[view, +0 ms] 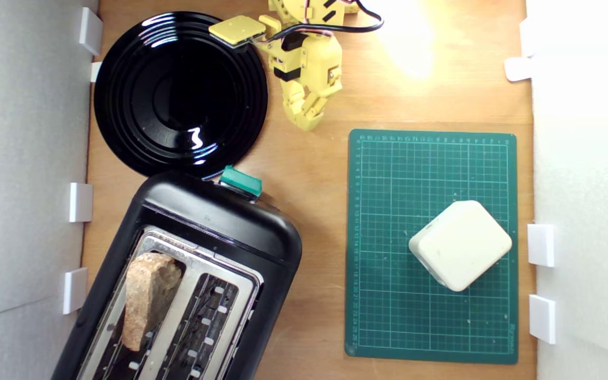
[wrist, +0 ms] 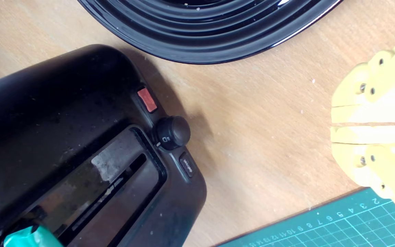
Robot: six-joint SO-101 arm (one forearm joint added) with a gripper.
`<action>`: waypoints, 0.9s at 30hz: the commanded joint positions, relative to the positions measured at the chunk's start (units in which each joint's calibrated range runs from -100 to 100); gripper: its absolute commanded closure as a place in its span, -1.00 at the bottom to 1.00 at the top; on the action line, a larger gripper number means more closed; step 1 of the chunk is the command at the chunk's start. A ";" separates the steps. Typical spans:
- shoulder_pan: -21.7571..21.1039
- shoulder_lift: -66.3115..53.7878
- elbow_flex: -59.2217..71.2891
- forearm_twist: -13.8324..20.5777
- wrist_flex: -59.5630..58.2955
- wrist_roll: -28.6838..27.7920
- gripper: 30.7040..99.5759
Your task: Pick bread and place in toaster
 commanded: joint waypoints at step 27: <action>0.03 -0.43 0.12 0.37 0.74 0.06 0.66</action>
